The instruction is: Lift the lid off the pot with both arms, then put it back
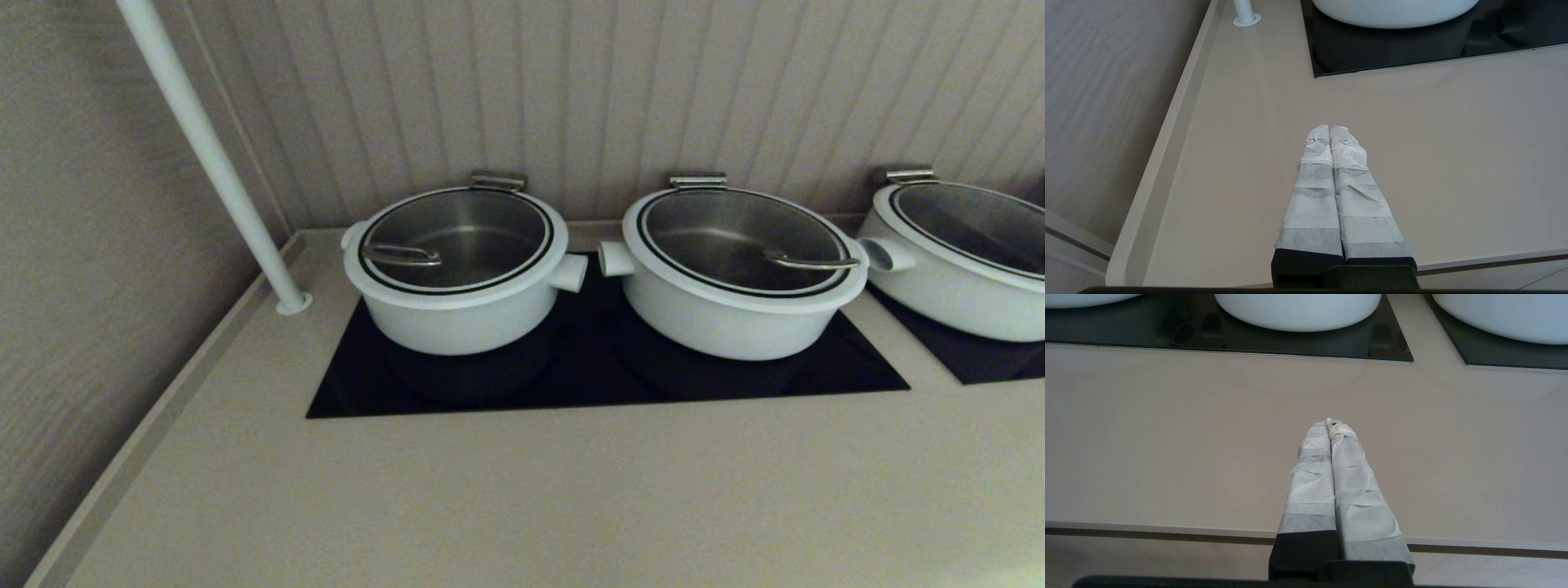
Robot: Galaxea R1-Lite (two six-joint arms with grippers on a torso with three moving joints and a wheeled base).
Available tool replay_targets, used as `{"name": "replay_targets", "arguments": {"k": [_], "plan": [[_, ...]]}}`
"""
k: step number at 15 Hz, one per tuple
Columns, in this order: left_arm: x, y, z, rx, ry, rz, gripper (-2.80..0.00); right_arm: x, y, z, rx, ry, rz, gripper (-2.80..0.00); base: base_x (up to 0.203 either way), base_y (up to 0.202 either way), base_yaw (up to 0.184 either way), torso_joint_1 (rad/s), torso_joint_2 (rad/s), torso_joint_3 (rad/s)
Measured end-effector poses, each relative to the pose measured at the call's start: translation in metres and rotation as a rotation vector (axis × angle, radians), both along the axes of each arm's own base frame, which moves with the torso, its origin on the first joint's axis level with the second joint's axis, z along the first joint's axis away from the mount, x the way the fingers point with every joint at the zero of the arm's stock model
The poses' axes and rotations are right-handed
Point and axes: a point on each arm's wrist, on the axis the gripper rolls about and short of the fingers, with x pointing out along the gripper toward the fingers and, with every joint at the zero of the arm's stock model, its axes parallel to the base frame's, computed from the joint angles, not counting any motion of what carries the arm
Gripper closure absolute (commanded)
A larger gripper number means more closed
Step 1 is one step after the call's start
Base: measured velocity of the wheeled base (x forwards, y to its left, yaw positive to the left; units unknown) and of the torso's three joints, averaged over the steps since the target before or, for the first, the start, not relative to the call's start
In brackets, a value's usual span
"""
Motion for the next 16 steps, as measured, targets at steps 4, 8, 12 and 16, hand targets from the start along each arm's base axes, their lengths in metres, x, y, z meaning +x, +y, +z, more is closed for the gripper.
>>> {"name": "replay_targets", "arguments": {"k": [4, 8, 12, 16], "plan": [[0.0, 0.0, 0.0, 0.0, 0.0, -0.001, 0.0, 0.0, 0.0, 0.0, 0.0, 0.0, 0.0, 0.0, 0.0, 0.0, 0.0, 0.0, 0.0, 0.0], [0.0, 0.0, 0.0, 0.0, 0.0, -0.001, 0.0, 0.0, 0.0, 0.0, 0.0, 0.0, 0.0, 0.0, 0.0, 0.0, 0.0, 0.0, 0.0, 0.0], [0.0, 0.0, 0.0, 0.0, 0.0, -0.001, 0.0, 0.0, 0.0, 0.0, 0.0, 0.0, 0.0, 0.0, 0.0, 0.0, 0.0, 0.0, 0.0, 0.0], [0.0, 0.0, 0.0, 0.0, 0.0, -0.001, 0.0, 0.0, 0.0, 0.0, 0.0, 0.0, 0.0, 0.0, 0.0, 0.0, 0.0, 0.0, 0.0, 0.0]]}}
